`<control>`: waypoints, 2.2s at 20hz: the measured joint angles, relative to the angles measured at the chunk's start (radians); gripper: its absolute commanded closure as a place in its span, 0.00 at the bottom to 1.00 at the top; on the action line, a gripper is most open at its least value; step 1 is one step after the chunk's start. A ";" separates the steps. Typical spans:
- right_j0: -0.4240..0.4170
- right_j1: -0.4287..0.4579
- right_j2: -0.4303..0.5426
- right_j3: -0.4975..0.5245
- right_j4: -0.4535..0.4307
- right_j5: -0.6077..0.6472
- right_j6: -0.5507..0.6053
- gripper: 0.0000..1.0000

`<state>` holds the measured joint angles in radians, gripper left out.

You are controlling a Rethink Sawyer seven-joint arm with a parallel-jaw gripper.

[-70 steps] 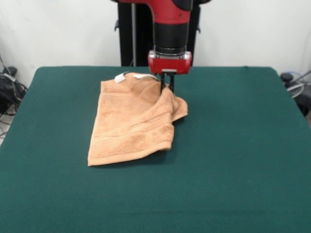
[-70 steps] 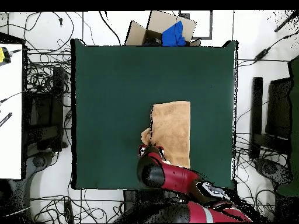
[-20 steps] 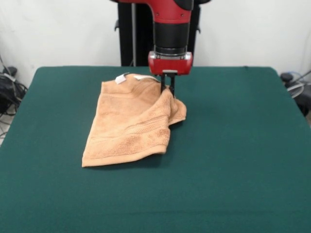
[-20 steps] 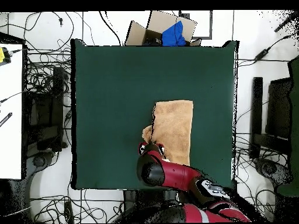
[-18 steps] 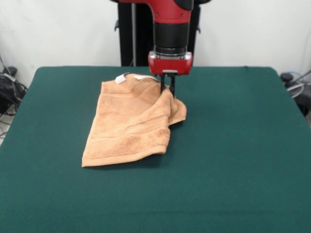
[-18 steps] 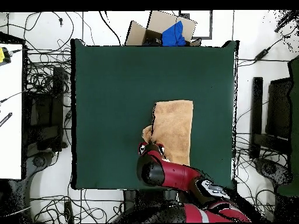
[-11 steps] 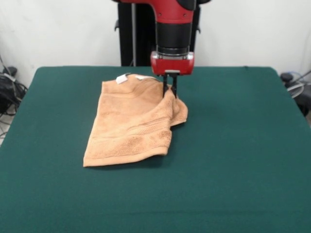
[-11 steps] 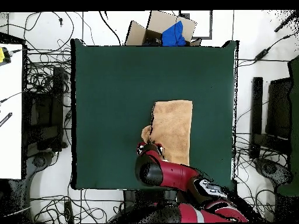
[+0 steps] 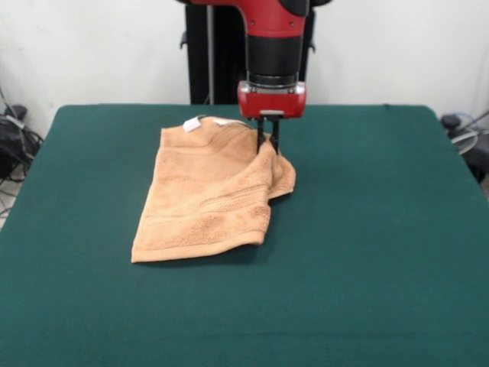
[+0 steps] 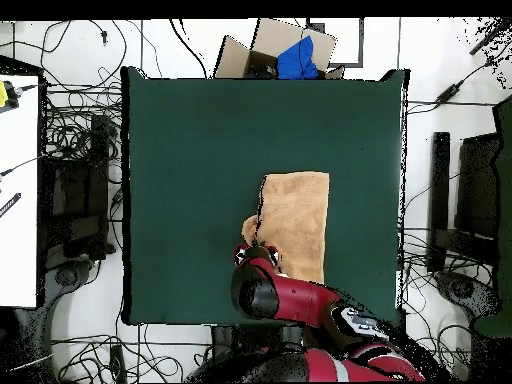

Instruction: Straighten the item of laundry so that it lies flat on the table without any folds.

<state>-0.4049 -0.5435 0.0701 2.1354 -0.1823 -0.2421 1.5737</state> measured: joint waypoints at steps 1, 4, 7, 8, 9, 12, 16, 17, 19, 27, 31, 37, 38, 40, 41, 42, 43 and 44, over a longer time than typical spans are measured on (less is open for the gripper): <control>0.000 0.000 0.000 0.000 0.000 0.000 0.000 1.00; 0.000 -0.001 0.000 0.000 0.000 0.000 0.000 1.00; 0.003 -0.002 0.000 0.000 0.000 0.000 0.000 0.00; 0.003 -0.002 0.000 0.000 0.000 0.000 0.000 0.00; 0.004 -0.002 0.000 0.000 0.000 0.000 0.000 0.00; 0.017 -0.004 -0.002 0.000 0.000 0.000 0.000 0.00; 0.027 -0.023 -0.002 0.000 0.003 0.009 0.000 0.00; 0.027 -0.030 -0.002 0.000 0.004 0.015 0.000 0.00; 0.027 -0.042 -0.002 0.000 0.004 0.025 0.000 0.00; 0.027 -0.082 -0.002 0.001 0.007 0.054 0.000 0.00; 0.027 -0.095 -0.002 -0.002 0.008 0.068 0.000 0.00; 0.027 -0.096 -0.002 -0.029 0.016 0.085 0.000 0.00; 0.027 -0.091 -0.002 -0.046 0.021 0.086 0.000 0.00; 0.027 -0.085 -0.002 -0.063 0.025 0.086 0.000 0.00; 0.027 -0.082 -0.002 -0.070 0.027 0.086 0.000 0.00; 0.027 -0.080 -0.002 -0.078 0.029 0.086 0.000 0.00; 0.027 -0.075 -0.002 -0.090 0.032 0.086 0.000 0.00; 0.027 -0.071 -0.002 -0.097 0.034 0.086 0.000 0.00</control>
<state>-0.3778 -0.6142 0.0682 2.0383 -0.1488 -0.1556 1.5737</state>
